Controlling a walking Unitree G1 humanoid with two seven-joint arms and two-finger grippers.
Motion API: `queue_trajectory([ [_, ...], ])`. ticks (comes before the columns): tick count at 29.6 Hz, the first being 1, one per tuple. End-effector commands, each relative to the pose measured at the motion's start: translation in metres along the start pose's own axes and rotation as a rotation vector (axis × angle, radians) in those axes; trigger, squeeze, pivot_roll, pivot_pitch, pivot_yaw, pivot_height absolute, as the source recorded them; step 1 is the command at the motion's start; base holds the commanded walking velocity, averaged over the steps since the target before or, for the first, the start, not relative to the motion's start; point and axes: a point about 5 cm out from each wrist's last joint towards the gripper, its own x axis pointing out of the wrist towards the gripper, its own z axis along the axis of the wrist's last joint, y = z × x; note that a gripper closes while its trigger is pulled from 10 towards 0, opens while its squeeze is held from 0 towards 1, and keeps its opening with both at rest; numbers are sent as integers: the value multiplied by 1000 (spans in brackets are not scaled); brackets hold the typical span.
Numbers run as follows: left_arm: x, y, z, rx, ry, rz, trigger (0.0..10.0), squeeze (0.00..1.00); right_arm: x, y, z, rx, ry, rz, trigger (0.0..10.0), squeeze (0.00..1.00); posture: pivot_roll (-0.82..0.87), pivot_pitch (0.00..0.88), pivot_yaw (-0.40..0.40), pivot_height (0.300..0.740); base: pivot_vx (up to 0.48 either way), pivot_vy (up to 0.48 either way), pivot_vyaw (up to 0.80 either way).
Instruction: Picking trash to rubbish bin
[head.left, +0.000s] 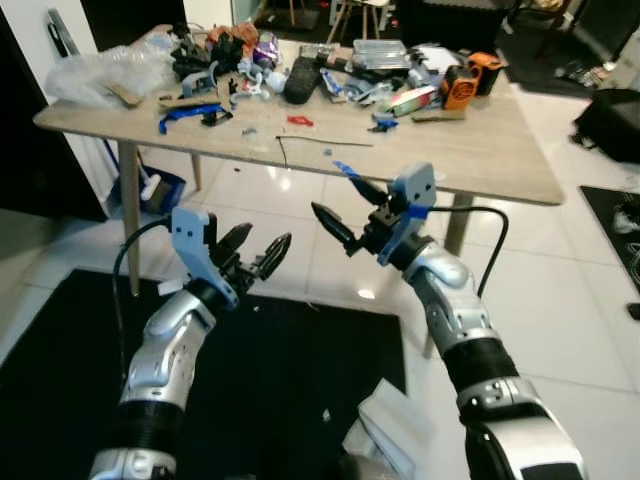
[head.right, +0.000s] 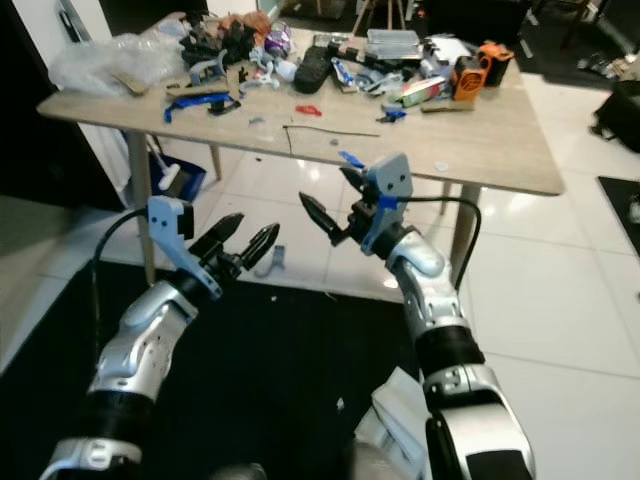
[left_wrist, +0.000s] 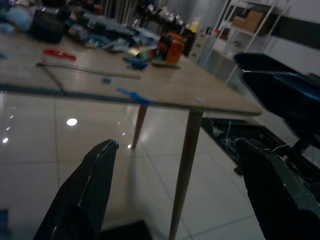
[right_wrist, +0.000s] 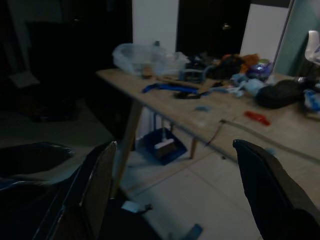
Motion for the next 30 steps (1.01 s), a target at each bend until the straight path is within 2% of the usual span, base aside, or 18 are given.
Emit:
queue_trajectory([
  [1,-4,4,-1,10,10,17,10000,0,2,2,0,7,-2,5,10000,0,35,0,-34,740,480,0,0],
  [13,-4,3,-1,13,10,12,10000,0,2,2,-2,15,11,2,10000,0,34,0,-36,740,480,0,0],
  [24,-4,3,-2,14,11,5,10000,0,2,2,-4,21,24,0,10000,0,34,0,-38,740,480,0,-771],
  [30,-4,3,-2,14,10,4,10000,0,2,2,-4,23,20,-3,10000,0,34,0,-38,740,480,0,0],
])
